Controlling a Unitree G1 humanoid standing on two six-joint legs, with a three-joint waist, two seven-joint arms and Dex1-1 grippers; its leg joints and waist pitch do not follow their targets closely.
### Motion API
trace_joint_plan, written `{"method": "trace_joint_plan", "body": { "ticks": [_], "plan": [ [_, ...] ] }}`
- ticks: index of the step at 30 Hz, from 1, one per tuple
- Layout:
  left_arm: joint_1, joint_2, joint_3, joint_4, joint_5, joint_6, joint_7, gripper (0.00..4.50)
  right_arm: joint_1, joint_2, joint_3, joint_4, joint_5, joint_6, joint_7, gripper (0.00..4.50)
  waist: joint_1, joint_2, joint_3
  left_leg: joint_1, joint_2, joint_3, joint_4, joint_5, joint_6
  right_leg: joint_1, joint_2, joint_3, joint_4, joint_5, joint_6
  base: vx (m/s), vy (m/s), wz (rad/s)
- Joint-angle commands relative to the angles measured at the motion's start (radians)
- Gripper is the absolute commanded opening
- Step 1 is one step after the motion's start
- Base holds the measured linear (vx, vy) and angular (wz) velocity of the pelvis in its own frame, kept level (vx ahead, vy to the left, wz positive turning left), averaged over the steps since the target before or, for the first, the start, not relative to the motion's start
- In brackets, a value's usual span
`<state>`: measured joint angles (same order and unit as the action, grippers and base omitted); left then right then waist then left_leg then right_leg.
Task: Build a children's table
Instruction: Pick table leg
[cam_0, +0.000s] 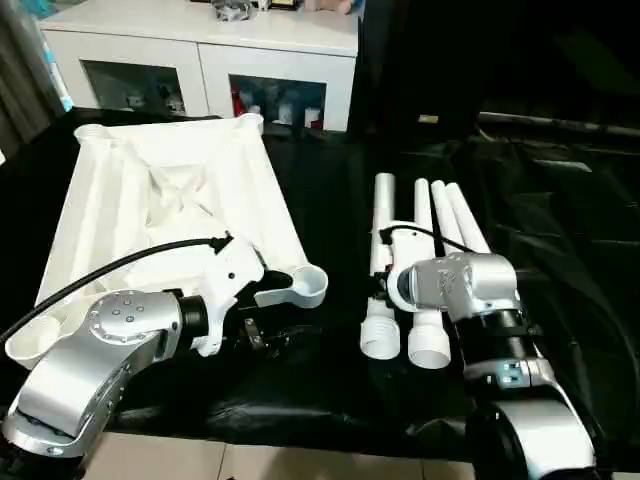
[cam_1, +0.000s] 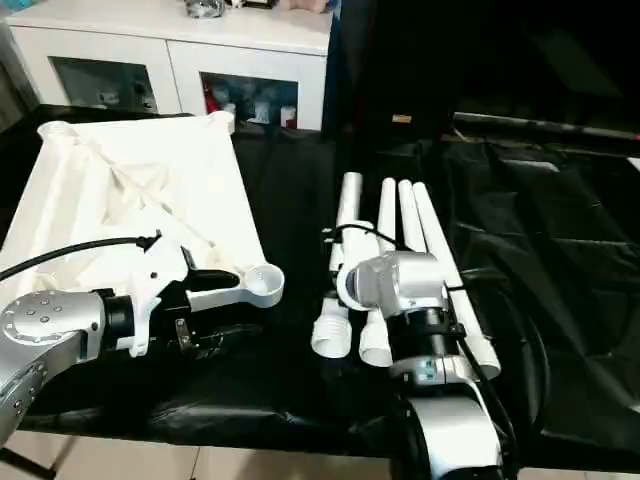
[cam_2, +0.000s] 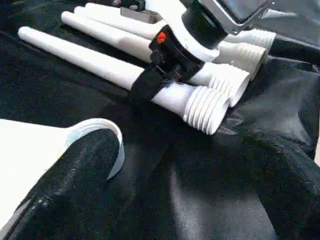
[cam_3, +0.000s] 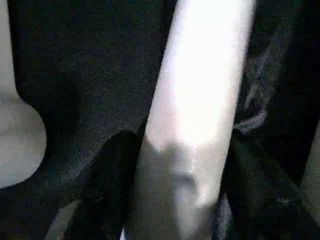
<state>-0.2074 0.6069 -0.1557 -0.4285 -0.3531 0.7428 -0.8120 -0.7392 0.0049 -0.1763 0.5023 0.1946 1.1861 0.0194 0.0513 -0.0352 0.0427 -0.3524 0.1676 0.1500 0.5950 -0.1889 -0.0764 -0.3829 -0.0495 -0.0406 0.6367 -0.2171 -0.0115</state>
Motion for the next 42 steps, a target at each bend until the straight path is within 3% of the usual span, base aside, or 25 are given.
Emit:
{"method": "trace_joint_plan", "body": {
  "ticks": [1,4,5,7,8,9,10,11,13,14,17,18,19,20,21,23,24,28,30,31,36,39,40,42],
  "plan": [
    [-0.012,0.0,-0.002,-0.015,0.002,0.006,0.012,4.5,0.016,0.008,-0.024,0.055,0.016,-0.003,-0.01,2.28,0.001,0.016,-0.043,0.007,0.043,-0.008,-0.082,-0.247,-0.1,0.028,-0.075,0.051,-0.082,-0.236,-0.118,0.0,0.0,0.0],
    [-0.021,-0.006,0.004,-0.005,0.004,0.001,0.021,4.5,0.017,0.013,-0.053,0.064,0.031,-0.033,-0.01,2.07,0.0,0.016,-0.041,0.009,0.043,-0.009,-0.083,-0.282,-0.1,0.024,-0.076,0.051,-0.087,-0.288,-0.109,0.0,0.0,0.0],
    [-0.026,-0.011,0.008,0.001,0.007,-0.002,0.028,4.5,0.017,0.015,-0.063,0.067,0.039,-0.044,-0.006,2.01,0.001,0.023,-0.041,0.01,0.042,-0.01,-0.083,-0.29,-0.1,0.023,-0.077,0.051,-0.088,-0.301,-0.107,0.0,0.0,0.0],
    [-0.037,-0.018,0.014,0.015,0.015,-0.009,0.042,4.5,0.016,0.022,-0.098,0.067,0.058,-0.085,0.002,1.91,0.0,0.018,-0.041,0.01,0.042,-0.01,-0.082,-0.298,-0.097,0.023,-0.077,0.051,-0.091,-0.311,-0.104,0.0,0.0,0.0],
    [-0.045,-0.026,0.021,0.027,0.017,-0.012,0.055,4.5,0.013,0.021,-0.108,0.066,0.064,-0.093,0.007,1.91,0.001,0.027,-0.043,0.01,0.042,-0.01,-0.082,-0.293,-0.098,0.022,-0.076,0.051,-0.089,-0.298,-0.106,0.0,0.0,0.0],
    [-0.05,-0.031,0.026,0.034,0.017,-0.013,0.064,4.5,0.011,0.019,-0.113,0.067,0.068,-0.098,0.01,1.89,0.0,0.02,-0.043,0.007,0.041,-0.01,-0.082,-0.281,-0.095,0.026,-0.074,0.05,-0.088,-0.279,-0.11,0.0,0.0,0.0],
    [-0.066,-0.047,0.041,0.054,0.013,-0.016,0.08,4.5,0.019,0.021,-0.131,0.035,0.09,-0.164,0.037,1.86,0.0,0.02,-0.044,0.006,0.042,-0.01,-0.082,-0.274,-0.094,0.027,-0.074,0.05,-0.086,-0.268,-0.113,0.0,0.0,0.0],
    [-0.08,-0.059,0.053,0.069,0.007,-0.013,0.093,4.5,0.026,0.017,-0.131,0.01,0.1,-0.208,0.066,1.85,-0.001,0.029,-0.044,0.007,0.041,-0.007,-0.079,-0.277,-0.093,0.025,-0.075,0.051,-0.089,-0.255,-0.119,0.0,0.0,0.0],
    [-0.087,-0.064,0.059,0.077,0.004,-0.011,0.098,4.5,0.028,0.01,-0.121,-0.001,0.099,-0.221,0.084,1.85,0.002,0.024,-0.049,0.004,0.043,-0.008,-0.077,-0.236,-0.081,0.033,-0.074,0.051,-0.083,-0.197,-0.134,0.0,0.0,0.0],
    [-0.101,-0.075,0.07,0.09,0.001,-0.012,0.11,4.5,0.036,0.004,-0.11,-0.025,0.102,-0.251,0.118,1.84,0.001,0.029,-0.049,0.0,0.041,-0.007,-0.076,-0.207,-0.075,0.035,-0.072,0.049,-0.079,-0.155,-0.146,0.0,0.0,0.0],
    [-0.186,-0.174,0.153,0.146,-0.059,0.065,0.202,4.5,0.041,-0.009,-0.142,-0.097,0.184,-0.246,0.235,1.84,0.008,0.029,-0.057,-0.001,0.043,-0.003,-0.067,-0.135,-0.056,0.045,-0.073,0.05,-0.07,-0.046,-0.168,0.0,0.0,0.0],
    [-0.233,-0.233,0.204,0.179,-0.101,0.106,0.257,4.5,0.052,-0.025,-0.127,-0.136,0.21,-0.242,0.301,1.84,0.014,0.028,-0.058,-0.006,0.04,0.001,-0.062,-0.085,-0.034,0.047,-0.068,0.048,-0.064,0.046,-0.192,0.0,0.0,0.0],
    [-0.291,-0.306,0.271,0.225,-0.166,0.159,0.319,4.5,0.076,-0.044,-0.096,-0.197,0.234,-0.263,0.389,1.84,0.016,0.025,-0.06,-0.007,0.042,0.0,-0.061,-0.074,-0.027,0.05,-0.07,0.048,-0.062,0.07,-0.201,0.0,0.0,0.0],
    [-0.311,-0.331,0.294,0.241,-0.188,0.176,0.34,4.5,0.084,-0.052,-0.082,-0.217,0.241,-0.274,0.419,1.84,0.025,0.025,-0.061,-0.008,0.042,0.002,-0.056,-0.058,-0.012,0.052,-0.072,0.047,-0.063,0.109,-0.214,0.0,0.0,0.0],
    [-0.36,-0.383,0.344,0.286,-0.247,0.201,0.386,4.5,0.104,-0.065,-0.073,-0.271,0.276,-0.274,0.485,1.84,0.026,0.015,-0.06,-0.017,0.041,-0.002,-0.061,-0.042,0.003,0.06,-0.076,0.044,-0.061,0.112,-0.22,0.0,0.0,0.0],
    [-0.434,-0.46,0.397,0.353,-0.34,0.233,0.429,4.5,0.147,-0.094,-0.065,-0.368,0.352,-0.277,0.593,1.84,0.034,0.015,-0.06,-0.011,0.04,0.004,-0.054,-0.045,0.017,0.057,-0.074,0.046,-0.066,0.106,-0.218,0.0,0.0,0.0],
    [-0.458,-0.484,0.409,0.374,-0.364,0.242,0.44,4.5,0.162,-0.104,-0.063,-0.401,0.378,-0.275,0.632,1.84,0.045,0.011,-0.062,-0.014,0.044,0.002,-0.053,-0.027,0.042,0.06,-0.079,0.045,-0.063,0.113,-0.231,0.0,0.0,0.0],
    [-0.516,-0.575,0.446,0.418,-0.391,0.271,0.493,4.5,0.2,-0.123,-0.063,-0.495,0.451,-0.249,0.709,1.84,0.045,0.006,-0.059,-0.015,0.046,0.002,-0.053,-0.022,0.067,0.057,-0.081,0.042,-0.069,0.071,-0.231,0.0,0.0,0.0],
    [-0.52,-0.59,0.454,0.417,-0.399,0.282,0.499,4.5,0.205,-0.125,-0.058,-0.506,0.454,-0.25,0.716,1.84,0.044,0.004,-0.057,-0.016,0.046,0.002,-0.054,-0.033,0.064,0.056,-0.084,0.042,-0.074,0.02,-0.224,0.0,0.0,0.0],
    [-0.525,-0.614,0.464,0.412,-0.418,0.302,0.519,4.5,0.216,-0.128,-0.045,-0.528,0.461,-0.253,0.731,1.84,0.044,0.013,-0.055,-0.013,0.047,0.003,-0.053,-0.048,0.054,0.053,-0.083,0.043,-0.079,-0.012,-0.219,0.0,0.0,0.0],
    [-0.523,-0.642,0.462,0.394,-0.481,0.347,0.561,4.5,0.249,-0.148,0.017,-0.583,0.467,-0.267,0.753,1.84,0.045,0.007,-0.055,-0.013,0.048,0.0,-0.055,-0.05,0.043,0.053,-0.081,0.042,-0.082,-0.04,-0.202,0.0,0.0,0.0],
    [-0.524,-0.651,0.473,0.384,-0.491,0.356,0.573,4.5,0.244,-0.161,0.07,-0.571,0.389,-0.301,0.712,1.84,0.043,0.007,-0.053,-0.015,0.047,0.001,-0.055,-0.055,0.034,0.051,-0.082,0.043,-0.087,-0.07,-0.191,0.0,0.0,0.0],
    [-0.526,-0.658,0.484,0.379,-0.493,0.361,0.585,4.5,0.235,-0.169,0.111,-0.552,0.322,-0.332,0.673,1.84,0.043,0.001,-0.053,-0.015,0.047,0.002,-0.055,-0.054,0.032,0.051,-0.082,0.043,-0.087,-0.075,-0.186,0.0,0.0,0.0],
    [-0.524,-0.66,0.49,0.372,-0.489,0.362,0.608,4.5,0.223,-0.178,0.169,-0.542,0.239,-0.373,0.628,1.84,0.04,0.005,-0.052,-0.015,0.047,-0.001,-0.056,-0.056,0.019,0.049,-0.081,0.042,-0.087,-0.097,-0.168,0.0,0.0,0.0]
  ]
}}
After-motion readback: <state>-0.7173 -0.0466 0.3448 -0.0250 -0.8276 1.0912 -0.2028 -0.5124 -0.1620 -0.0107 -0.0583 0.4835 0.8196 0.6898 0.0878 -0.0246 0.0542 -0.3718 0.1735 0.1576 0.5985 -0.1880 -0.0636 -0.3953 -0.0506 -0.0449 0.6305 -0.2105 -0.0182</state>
